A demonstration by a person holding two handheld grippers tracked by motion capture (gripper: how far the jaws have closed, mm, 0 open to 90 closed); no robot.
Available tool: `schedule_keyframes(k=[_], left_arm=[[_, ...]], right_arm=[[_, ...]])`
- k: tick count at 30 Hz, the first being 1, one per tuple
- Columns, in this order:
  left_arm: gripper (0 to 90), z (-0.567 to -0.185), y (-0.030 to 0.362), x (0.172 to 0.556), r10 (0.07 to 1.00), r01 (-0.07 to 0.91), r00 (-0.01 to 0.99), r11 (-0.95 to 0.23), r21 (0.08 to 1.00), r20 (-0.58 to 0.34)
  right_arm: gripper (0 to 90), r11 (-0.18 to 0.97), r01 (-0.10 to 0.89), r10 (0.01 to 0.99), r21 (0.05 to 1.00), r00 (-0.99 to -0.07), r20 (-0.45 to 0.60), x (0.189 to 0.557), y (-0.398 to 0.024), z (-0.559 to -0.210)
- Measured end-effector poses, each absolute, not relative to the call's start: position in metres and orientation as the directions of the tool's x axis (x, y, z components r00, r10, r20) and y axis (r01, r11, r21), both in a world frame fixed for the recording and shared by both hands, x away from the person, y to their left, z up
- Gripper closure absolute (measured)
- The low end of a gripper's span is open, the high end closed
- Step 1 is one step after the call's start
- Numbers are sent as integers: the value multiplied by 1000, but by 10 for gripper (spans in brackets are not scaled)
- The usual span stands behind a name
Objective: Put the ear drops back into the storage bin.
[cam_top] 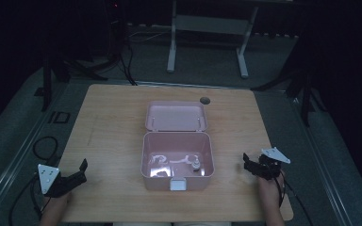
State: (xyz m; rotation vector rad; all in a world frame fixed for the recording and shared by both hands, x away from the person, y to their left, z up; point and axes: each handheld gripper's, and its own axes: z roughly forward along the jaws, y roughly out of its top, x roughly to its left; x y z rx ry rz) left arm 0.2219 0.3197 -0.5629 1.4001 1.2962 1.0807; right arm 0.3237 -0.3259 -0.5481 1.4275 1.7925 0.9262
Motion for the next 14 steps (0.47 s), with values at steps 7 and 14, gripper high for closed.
schedule_keyframes(k=[7,14], left_arm=[[3,-563,320,222,998,198,65,-27,980,14],[3,-563,320,222,998,198,65,-27,980,14]], right_arm=[[136,118,519,989,846,-140,-52,322,-330,-551],[136,113,518,989,848,-145,-44,323,-330,-553]])
